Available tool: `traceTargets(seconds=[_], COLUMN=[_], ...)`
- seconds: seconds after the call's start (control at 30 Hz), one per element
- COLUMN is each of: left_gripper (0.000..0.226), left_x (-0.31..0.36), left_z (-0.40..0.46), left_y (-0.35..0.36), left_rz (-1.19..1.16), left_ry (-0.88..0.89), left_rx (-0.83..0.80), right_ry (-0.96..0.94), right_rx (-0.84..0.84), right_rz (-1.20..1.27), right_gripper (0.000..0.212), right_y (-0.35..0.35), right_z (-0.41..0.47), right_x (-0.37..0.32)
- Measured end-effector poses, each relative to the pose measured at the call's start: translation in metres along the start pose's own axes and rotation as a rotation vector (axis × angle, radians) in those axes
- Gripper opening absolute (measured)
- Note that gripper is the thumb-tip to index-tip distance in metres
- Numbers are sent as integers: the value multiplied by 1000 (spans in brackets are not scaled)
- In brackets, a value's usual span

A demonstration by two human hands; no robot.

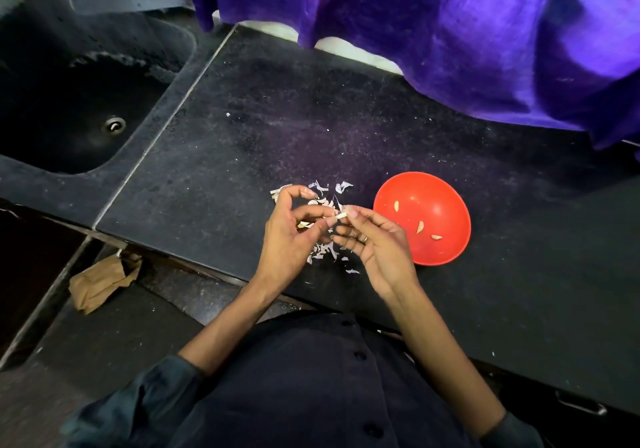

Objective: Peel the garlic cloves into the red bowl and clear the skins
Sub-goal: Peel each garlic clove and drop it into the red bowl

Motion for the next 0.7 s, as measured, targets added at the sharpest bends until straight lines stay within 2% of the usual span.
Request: traceTargets(seconds=[0.13, 0.43, 0.7], left_gripper=[35, 49, 41], left_x=[-2, -17, -33], left_z=[2, 5, 9], left_y=[-3, -3, 6], left_rz=[-63, -290, -363], left_ry=[-19, -164, -268], left_rx=[1, -36, -105], right_ry=[-15, -93, -151], right_rx=[-30, -114, -195], right_rz=[-19, -121, -237], right_gripper=[14, 16, 17], right_y=[2, 10, 19], right_z=[1, 0, 0], right_x=[-1, -5, -12])
Point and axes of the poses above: each hand's wrist, its own z-axis towards the middle knuckle, its own y-axis out of the palm, x = y × z, the point moved 10 cm from there along z, towards the middle knuckle, and after that the axes turned 8 degrees about -y, right-handed, at the moved point
